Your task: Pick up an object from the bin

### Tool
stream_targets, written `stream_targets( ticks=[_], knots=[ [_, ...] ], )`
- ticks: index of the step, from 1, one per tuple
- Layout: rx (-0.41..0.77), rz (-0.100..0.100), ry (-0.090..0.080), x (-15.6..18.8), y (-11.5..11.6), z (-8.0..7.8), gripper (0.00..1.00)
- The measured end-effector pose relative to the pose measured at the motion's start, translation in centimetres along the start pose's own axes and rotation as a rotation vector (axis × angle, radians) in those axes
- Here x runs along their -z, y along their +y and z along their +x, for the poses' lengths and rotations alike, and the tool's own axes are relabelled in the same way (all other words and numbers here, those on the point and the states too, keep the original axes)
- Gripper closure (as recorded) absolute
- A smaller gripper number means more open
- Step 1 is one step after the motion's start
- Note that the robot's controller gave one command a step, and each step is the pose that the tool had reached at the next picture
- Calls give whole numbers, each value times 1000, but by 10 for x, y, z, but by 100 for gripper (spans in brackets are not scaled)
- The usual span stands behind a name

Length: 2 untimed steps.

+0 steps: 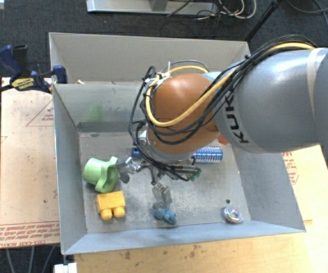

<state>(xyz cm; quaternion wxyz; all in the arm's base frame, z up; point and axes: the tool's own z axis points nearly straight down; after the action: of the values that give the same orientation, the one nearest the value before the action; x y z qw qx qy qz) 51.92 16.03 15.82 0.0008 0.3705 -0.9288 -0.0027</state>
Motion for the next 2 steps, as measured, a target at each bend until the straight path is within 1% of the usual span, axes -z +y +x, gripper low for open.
stream_targets(
  ticks=[1, 2],
  knots=[
    [335, 2, -1, -81, 69, -45, 0],
    [331, 4, -2, -80, 67, -45, 100]
  ],
)
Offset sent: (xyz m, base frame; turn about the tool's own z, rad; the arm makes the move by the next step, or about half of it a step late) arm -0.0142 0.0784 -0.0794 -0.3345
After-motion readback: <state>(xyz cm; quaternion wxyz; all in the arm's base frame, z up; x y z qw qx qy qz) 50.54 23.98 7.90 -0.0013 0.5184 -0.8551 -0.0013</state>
